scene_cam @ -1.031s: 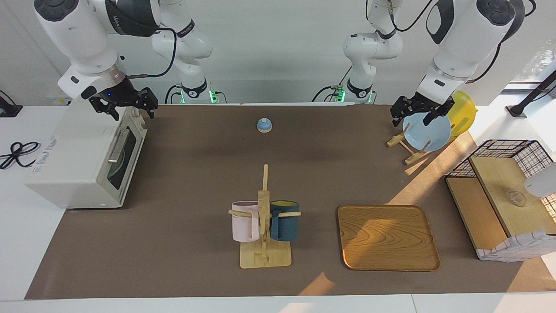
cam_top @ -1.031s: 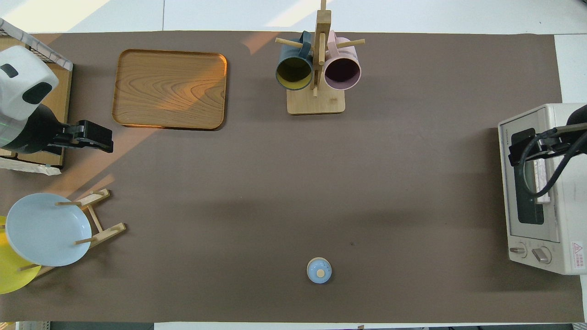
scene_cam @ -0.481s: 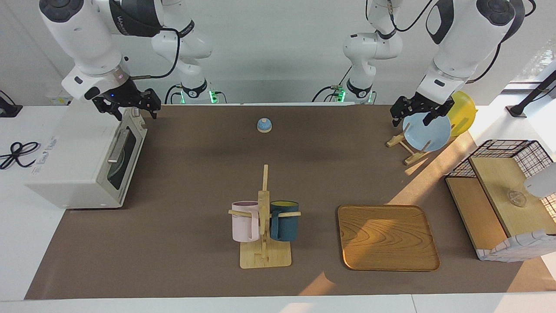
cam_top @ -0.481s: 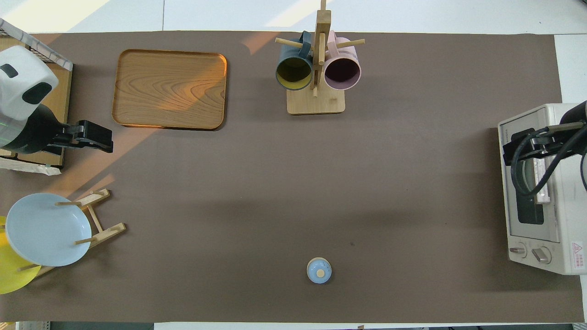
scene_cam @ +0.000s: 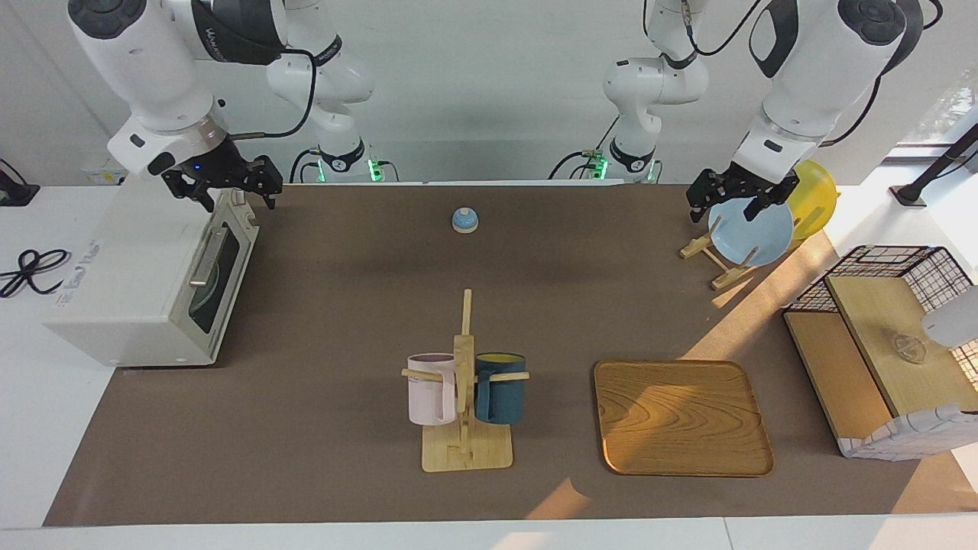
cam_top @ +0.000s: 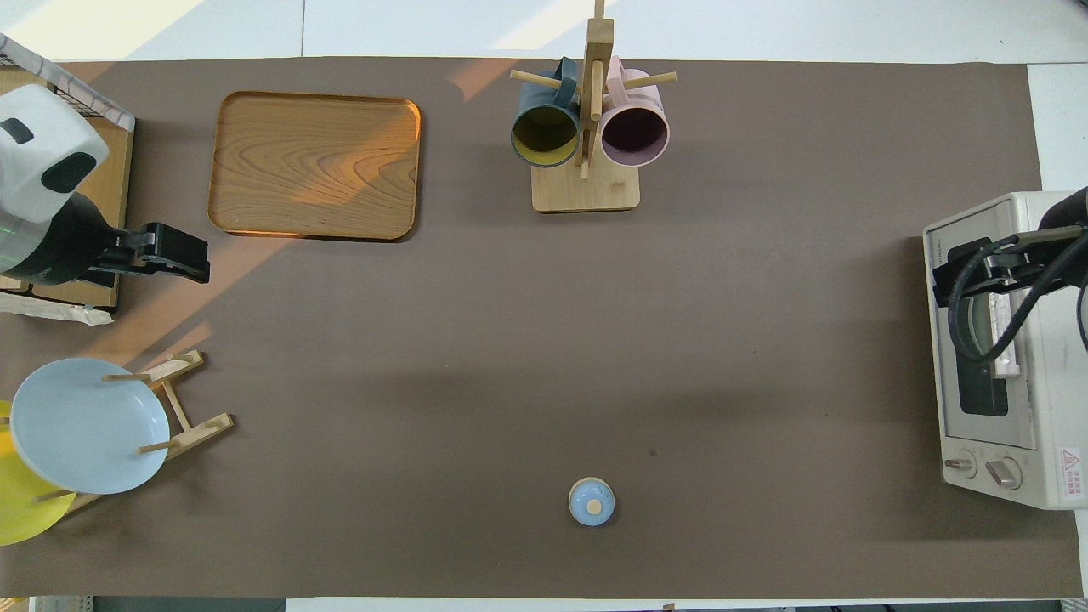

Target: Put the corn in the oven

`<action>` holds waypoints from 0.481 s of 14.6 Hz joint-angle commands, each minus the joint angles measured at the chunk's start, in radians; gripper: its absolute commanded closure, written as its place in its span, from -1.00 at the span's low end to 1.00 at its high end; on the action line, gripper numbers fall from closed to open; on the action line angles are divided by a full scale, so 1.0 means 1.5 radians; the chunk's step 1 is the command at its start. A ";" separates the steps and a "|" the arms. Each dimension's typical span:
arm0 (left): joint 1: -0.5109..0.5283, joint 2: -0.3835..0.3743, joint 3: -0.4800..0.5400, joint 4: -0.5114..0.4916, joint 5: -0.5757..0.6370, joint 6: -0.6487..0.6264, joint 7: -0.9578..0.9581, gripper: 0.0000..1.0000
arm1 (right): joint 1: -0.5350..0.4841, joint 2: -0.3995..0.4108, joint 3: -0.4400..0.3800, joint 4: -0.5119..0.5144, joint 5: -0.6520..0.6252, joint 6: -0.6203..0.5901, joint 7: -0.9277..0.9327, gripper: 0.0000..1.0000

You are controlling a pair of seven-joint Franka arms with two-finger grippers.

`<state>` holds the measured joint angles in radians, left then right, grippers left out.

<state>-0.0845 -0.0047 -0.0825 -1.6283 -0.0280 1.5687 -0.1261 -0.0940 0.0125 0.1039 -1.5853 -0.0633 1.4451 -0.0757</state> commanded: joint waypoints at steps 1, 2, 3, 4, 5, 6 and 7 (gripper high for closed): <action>0.009 -0.016 -0.006 -0.016 0.010 -0.002 0.004 -1.00 | -0.002 0.008 0.001 0.015 0.007 -0.009 0.006 -1.00; 0.009 -0.016 -0.006 -0.016 0.010 -0.002 0.004 -1.00 | -0.004 0.008 0.001 0.015 0.007 -0.009 0.005 -1.00; 0.009 -0.016 -0.006 -0.016 0.010 -0.002 0.004 -1.00 | -0.005 0.008 0.001 0.015 0.007 -0.009 0.006 -1.00; 0.009 -0.016 -0.006 -0.016 0.010 -0.002 0.004 -1.00 | -0.005 0.008 0.001 0.015 0.007 -0.009 0.006 -1.00; 0.009 -0.016 -0.006 -0.016 0.010 -0.002 0.004 -1.00 | -0.003 0.008 0.001 0.015 0.007 -0.009 0.006 -1.00; 0.009 -0.016 -0.006 -0.016 0.010 -0.002 0.004 -1.00 | -0.003 0.008 0.001 0.015 0.007 -0.009 0.006 -1.00; 0.009 -0.016 -0.006 -0.016 0.010 -0.002 0.004 -1.00 | -0.003 0.008 0.001 0.015 0.007 -0.009 0.006 -1.00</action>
<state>-0.0845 -0.0047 -0.0825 -1.6283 -0.0280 1.5687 -0.1261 -0.0945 0.0125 0.1036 -1.5851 -0.0633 1.4451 -0.0757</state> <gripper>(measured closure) 0.000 0.000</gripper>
